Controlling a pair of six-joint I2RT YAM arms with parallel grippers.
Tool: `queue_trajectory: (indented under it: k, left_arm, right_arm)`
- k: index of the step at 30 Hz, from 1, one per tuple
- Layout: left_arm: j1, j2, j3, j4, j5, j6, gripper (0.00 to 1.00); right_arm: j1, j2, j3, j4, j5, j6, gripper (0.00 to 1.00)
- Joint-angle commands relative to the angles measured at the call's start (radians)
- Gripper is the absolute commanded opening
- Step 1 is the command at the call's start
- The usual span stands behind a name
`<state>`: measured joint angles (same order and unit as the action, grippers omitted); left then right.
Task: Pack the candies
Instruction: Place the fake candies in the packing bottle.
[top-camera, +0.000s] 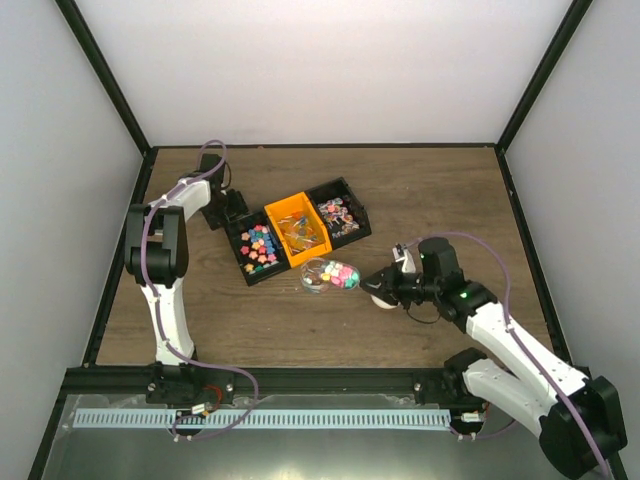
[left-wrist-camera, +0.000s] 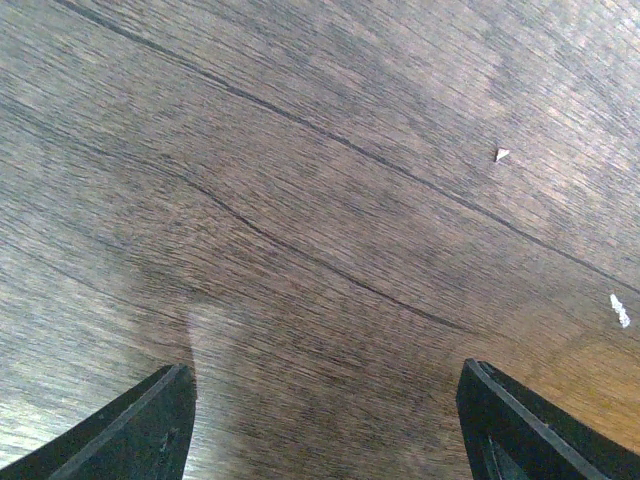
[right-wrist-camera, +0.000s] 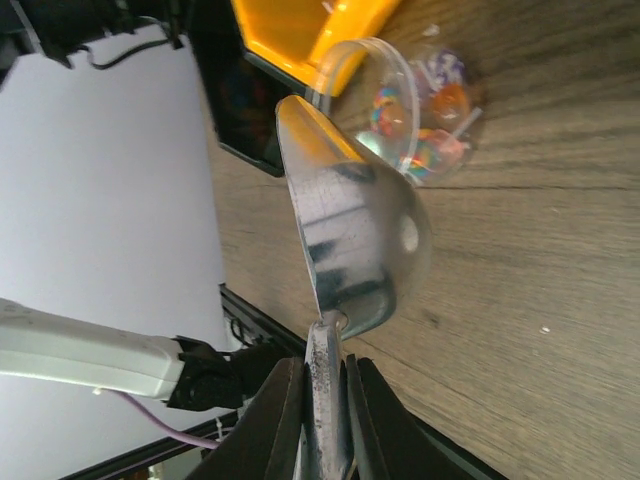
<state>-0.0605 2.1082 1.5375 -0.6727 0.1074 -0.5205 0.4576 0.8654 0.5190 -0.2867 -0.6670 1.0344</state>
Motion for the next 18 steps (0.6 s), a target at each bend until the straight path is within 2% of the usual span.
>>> queue_trajectory:
  k: [1,18]
  left_arm:
    - [0.004,-0.009,-0.029,-0.002,-0.008,0.003,0.74]
    - [0.003,-0.011,-0.033,0.007,-0.012,0.002,0.74]
  right_arm:
    - [-0.007,0.032,0.057,-0.092,0.029,-0.079,0.01]
    - [-0.005,0.159,0.263,-0.329,0.109,-0.253,0.01]
